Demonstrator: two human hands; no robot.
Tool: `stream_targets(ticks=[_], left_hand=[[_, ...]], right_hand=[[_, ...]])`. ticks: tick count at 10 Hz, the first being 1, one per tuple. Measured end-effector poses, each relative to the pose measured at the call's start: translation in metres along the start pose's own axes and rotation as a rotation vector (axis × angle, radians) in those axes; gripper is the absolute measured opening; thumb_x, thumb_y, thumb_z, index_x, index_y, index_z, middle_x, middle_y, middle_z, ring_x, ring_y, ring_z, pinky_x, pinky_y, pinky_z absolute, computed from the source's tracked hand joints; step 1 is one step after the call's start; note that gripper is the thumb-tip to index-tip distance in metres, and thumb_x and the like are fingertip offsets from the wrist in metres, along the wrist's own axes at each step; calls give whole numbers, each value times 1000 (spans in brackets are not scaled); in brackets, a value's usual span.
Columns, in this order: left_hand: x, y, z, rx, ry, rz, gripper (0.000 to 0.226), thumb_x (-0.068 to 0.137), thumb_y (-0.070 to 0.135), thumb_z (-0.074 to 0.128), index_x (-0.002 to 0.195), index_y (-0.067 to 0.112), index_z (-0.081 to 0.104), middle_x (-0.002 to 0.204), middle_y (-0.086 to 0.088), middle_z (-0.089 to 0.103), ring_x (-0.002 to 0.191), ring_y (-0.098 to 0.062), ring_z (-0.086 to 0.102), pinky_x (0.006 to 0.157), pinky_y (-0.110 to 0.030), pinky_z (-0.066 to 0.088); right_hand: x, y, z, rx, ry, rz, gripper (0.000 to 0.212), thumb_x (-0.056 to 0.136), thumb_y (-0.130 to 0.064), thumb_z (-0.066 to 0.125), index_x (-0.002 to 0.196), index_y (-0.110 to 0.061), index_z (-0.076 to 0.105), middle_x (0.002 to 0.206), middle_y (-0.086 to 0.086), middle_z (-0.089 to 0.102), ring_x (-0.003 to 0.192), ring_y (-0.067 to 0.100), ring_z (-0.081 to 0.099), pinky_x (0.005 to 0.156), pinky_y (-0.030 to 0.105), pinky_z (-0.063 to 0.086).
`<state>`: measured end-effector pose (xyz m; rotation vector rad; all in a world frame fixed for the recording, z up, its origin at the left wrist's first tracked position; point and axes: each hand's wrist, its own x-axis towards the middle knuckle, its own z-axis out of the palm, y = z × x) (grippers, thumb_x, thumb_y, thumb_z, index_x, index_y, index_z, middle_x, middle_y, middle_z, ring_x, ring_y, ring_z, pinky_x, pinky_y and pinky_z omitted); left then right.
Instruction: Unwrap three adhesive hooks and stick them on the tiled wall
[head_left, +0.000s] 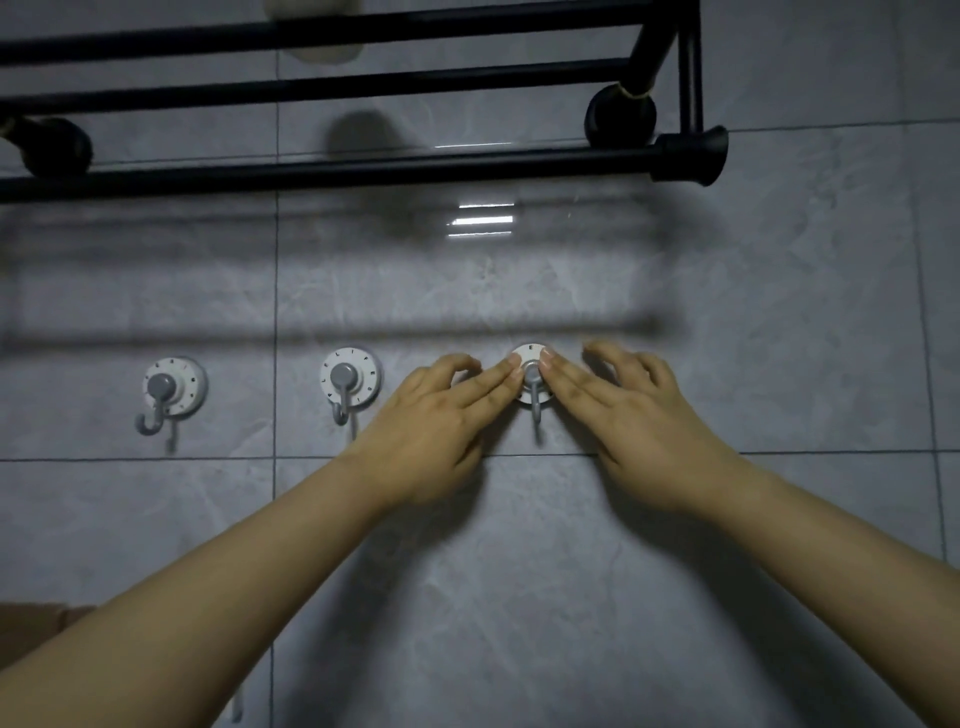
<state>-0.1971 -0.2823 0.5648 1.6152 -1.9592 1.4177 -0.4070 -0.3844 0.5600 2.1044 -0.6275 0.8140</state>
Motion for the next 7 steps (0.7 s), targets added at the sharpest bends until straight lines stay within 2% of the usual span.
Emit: stream_targets(ticks=[1, 2, 4, 5, 6, 7], left_hand=[[-1, 6, 5, -34, -25, -35, 76, 80, 24, 49, 151, 22, 21, 160, 6, 19, 131, -27, 34, 100, -38, 35], [-3, 15, 13, -52, 19, -86, 71, 81, 24, 47, 149, 21, 28, 159, 4, 23, 129, -31, 40, 99, -40, 38], [-3, 15, 14, 46, 67, -108, 68, 80, 31, 47, 146, 23, 34, 156, 5, 32, 126, -30, 47, 90, -39, 43], [-2, 19, 10, 58, 46, -99, 61, 86, 37, 43, 145, 23, 36, 155, 6, 35, 130, -28, 43, 92, -39, 41], [-2, 22, 3, 25, -25, -134, 64, 89, 41, 41, 149, 22, 27, 159, 4, 25, 139, -27, 30, 100, -40, 34], [-6, 25, 8, 36, -88, -128, 69, 91, 43, 39, 152, 26, 11, 163, 6, 7, 140, -27, 23, 102, -38, 31]], right_hand=[[-7, -8, 5, 23, 45, 48, 70, 80, -9, 41, 148, -19, 24, 155, -2, 30, 138, 33, 29, 101, 46, 27], [-9, -13, 8, 6, 104, 71, 63, 79, -14, 35, 142, -20, 39, 152, -4, 36, 135, 33, 37, 97, 44, 29], [-5, -13, 15, -52, 137, 83, 60, 77, -16, 41, 137, -21, 47, 147, -6, 44, 130, 31, 43, 98, 44, 23], [-6, -8, 12, -37, 100, 81, 61, 76, -15, 46, 137, -22, 47, 147, -6, 44, 130, 32, 43, 97, 43, 23], [-7, -12, 3, -5, 19, 48, 63, 83, -18, 44, 145, -26, 32, 155, -8, 29, 140, 32, 27, 102, 45, 17], [-19, -5, -17, 191, 20, 162, 65, 88, -31, 42, 148, -30, 17, 154, -10, 29, 142, 26, 17, 107, 45, 14]])
